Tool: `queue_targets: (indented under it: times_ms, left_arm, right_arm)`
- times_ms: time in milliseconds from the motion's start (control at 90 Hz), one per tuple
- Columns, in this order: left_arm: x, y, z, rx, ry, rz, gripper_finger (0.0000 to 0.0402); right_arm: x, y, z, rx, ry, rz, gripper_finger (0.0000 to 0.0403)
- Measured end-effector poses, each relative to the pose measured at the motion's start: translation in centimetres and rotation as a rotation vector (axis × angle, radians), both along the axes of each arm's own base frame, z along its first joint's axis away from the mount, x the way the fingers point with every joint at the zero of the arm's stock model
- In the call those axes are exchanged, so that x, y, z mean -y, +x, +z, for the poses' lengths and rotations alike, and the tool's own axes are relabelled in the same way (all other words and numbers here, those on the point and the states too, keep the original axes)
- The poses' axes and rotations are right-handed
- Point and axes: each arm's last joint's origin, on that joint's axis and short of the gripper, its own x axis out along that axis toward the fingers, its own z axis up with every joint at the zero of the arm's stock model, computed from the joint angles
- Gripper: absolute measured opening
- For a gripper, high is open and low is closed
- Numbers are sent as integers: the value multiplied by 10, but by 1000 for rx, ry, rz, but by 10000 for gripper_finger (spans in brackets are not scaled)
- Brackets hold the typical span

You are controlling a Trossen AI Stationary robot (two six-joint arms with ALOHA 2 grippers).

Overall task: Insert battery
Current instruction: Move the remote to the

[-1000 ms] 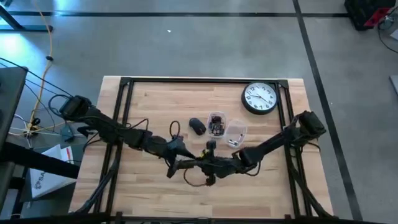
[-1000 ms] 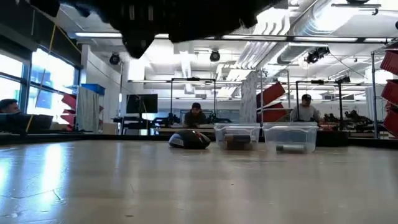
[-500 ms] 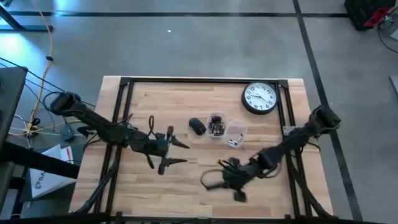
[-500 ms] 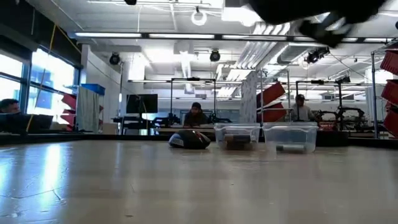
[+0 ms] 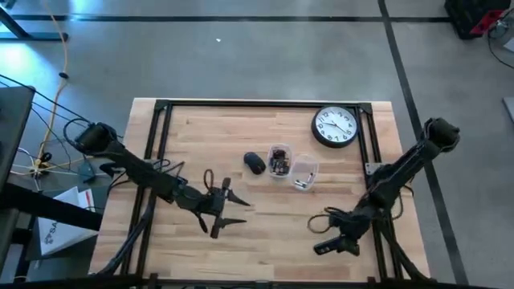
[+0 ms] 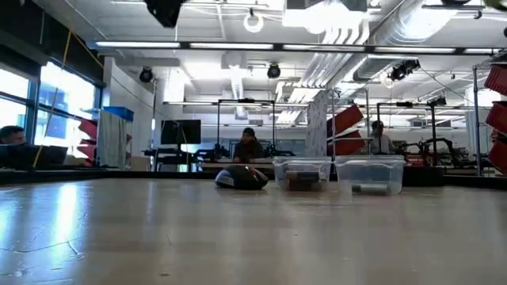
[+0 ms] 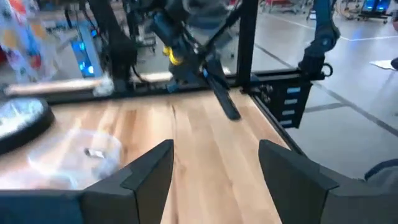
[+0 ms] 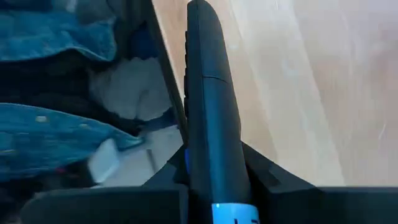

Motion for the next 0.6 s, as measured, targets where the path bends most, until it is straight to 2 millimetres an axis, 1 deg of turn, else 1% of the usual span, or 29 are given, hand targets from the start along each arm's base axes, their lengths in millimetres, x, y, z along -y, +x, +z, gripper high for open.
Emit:
queue_targets:
  times_ms: [56, 111, 178, 267, 333, 500, 600]
  left_arm:
    - [2, 3, -7, -15, -25, 13, 218]
    - [5, 6, -13, -20, -53, 31, 218]
    - [8, 11, -20, -4, -81, 37, 218]
    - [11, 18, -30, 20, -106, 41, 218]
    - [12, 23, -38, 26, -114, 47, 218]
    - [6, 34, -54, 37, -166, 108, 218]
    - [1, 39, -58, 33, -186, 132, 218]
  right_arm:
    - [6, -7, -3, 26, 41, -58, 41]
    - [12, -14, -11, -8, 49, -95, 43]
    - [17, -25, -23, -78, 44, -83, 51]
    - [20, -33, -31, -149, 76, -53, 61]
    - [23, -40, -40, -202, 61, -38, 65]
    - [23, -44, -43, -225, 70, 13, 67]
    - [22, -45, -43, -244, 78, 45, 68]
